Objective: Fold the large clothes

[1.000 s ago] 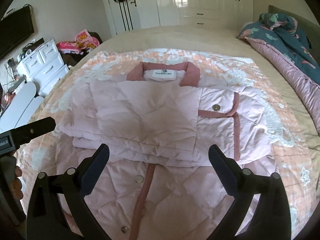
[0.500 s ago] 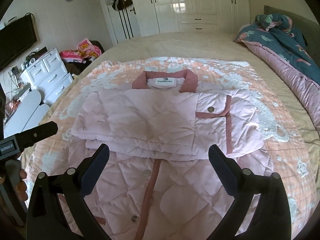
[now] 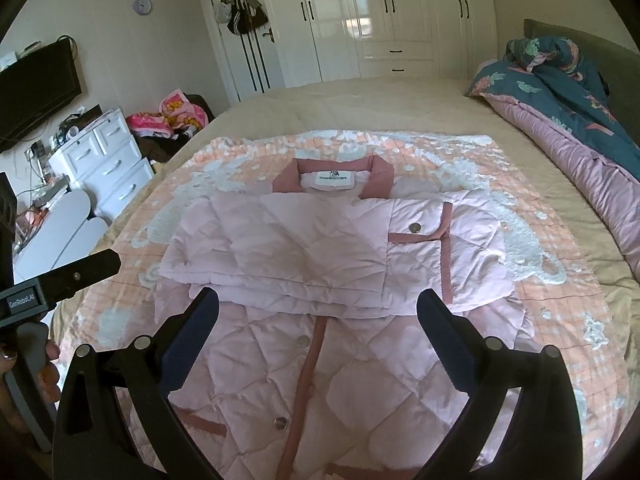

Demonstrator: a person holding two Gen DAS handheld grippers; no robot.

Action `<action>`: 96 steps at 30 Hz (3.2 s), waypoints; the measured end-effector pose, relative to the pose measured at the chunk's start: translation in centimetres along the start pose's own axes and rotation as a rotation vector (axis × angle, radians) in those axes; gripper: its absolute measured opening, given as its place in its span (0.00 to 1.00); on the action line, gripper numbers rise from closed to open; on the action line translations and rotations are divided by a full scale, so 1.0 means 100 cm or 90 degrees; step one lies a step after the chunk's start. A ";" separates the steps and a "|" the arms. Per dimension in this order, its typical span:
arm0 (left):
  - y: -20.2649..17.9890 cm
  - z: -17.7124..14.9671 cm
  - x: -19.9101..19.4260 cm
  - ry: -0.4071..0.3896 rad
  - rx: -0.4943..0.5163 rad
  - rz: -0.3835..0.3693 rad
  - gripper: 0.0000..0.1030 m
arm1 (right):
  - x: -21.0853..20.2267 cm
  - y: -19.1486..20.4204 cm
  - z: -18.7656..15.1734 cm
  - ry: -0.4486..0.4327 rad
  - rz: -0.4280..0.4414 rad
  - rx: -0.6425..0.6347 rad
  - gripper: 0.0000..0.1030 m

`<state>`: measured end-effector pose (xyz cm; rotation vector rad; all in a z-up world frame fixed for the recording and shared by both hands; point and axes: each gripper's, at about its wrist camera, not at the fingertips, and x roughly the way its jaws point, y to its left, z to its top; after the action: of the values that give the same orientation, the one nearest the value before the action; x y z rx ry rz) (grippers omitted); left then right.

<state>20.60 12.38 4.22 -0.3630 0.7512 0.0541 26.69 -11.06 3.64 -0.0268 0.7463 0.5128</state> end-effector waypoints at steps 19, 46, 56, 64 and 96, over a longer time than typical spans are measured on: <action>-0.013 -0.017 -0.033 -0.025 0.024 -0.008 0.91 | -0.042 0.004 -0.011 -0.036 -0.007 -0.014 0.96; -0.030 -0.051 -0.057 -0.040 0.054 -0.004 0.91 | -0.080 -0.016 -0.042 -0.056 -0.011 -0.004 0.96; -0.029 -0.070 -0.055 -0.037 0.054 0.001 0.91 | -0.086 -0.025 -0.064 -0.046 -0.017 -0.001 0.96; -0.026 -0.086 -0.055 -0.032 0.055 0.008 0.91 | -0.088 -0.030 -0.079 -0.037 -0.020 -0.005 0.96; 0.025 -0.144 -0.051 0.004 0.045 0.079 0.91 | -0.090 -0.095 -0.162 0.063 -0.088 0.021 0.96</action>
<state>6.97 10.21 -2.78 -0.2497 0.7797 0.1431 15.13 -26.61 -3.94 -0.0727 0.8440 0.3695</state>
